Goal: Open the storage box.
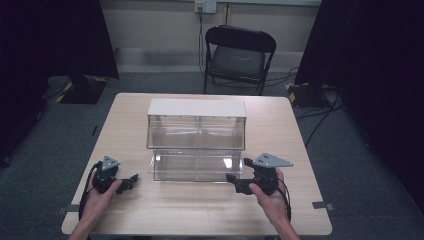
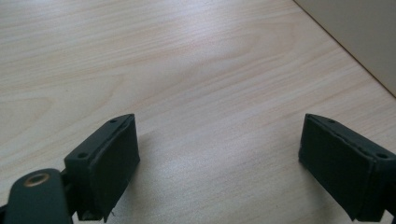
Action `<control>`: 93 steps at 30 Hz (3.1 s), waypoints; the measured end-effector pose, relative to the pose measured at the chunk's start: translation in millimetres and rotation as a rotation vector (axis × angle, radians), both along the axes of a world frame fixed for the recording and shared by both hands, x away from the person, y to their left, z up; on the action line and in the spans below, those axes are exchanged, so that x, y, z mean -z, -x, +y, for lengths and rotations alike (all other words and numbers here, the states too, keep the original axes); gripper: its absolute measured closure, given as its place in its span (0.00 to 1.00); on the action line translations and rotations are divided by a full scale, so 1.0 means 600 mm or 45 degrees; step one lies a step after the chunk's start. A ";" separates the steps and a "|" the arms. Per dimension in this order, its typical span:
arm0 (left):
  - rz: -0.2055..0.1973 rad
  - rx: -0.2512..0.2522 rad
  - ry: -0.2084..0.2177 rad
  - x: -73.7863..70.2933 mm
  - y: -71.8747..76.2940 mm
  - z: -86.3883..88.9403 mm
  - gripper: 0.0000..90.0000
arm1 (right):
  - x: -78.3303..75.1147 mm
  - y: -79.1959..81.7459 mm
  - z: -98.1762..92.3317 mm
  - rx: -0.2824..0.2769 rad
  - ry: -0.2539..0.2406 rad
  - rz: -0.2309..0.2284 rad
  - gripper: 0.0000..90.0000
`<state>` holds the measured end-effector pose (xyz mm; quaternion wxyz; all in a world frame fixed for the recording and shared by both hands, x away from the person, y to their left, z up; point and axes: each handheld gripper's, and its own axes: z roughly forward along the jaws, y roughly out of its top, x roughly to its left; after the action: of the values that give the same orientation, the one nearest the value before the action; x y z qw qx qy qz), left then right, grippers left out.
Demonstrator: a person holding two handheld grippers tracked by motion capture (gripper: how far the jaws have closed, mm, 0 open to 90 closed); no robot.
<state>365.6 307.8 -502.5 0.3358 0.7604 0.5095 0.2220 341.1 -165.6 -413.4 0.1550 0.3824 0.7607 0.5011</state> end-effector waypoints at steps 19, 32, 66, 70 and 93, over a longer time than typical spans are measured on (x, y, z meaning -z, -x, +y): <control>0.000 0.000 0.000 0.000 0.000 0.000 0.13 | -0.014 -0.004 -0.002 0.016 -0.020 -0.025 0.15; 0.000 0.000 0.000 0.000 0.000 0.000 0.13 | -0.020 -0.007 -0.002 0.015 -0.027 -0.036 0.15; 0.000 0.000 0.000 0.000 0.000 0.000 0.13 | -0.033 -0.020 -0.006 0.020 -0.036 -0.042 0.15; 0.000 0.000 0.000 0.000 0.000 0.000 0.13 | -0.033 -0.022 -0.007 0.023 -0.040 -0.042 0.15; 0.000 -0.001 0.000 0.000 0.000 0.000 0.13 | -0.044 -0.028 -0.006 0.039 -0.065 -0.057 0.15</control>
<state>365.6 307.7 -502.5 0.3359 0.7603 0.5098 0.2221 358.0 -169.0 -387.1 0.1699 0.3863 0.7382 0.5263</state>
